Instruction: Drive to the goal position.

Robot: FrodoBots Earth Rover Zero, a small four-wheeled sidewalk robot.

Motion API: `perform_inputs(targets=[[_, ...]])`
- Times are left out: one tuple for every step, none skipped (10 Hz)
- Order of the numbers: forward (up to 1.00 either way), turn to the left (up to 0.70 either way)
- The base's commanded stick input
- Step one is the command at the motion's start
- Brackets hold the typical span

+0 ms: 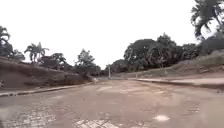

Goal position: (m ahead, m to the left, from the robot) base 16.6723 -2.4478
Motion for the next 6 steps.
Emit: perform_inputs(targets=[[0.85, 0.00], [0.85, 0.00], [0.85, 0.00], [0.85, 0.00], [0.85, 0.00], [0.85, 0.00]])
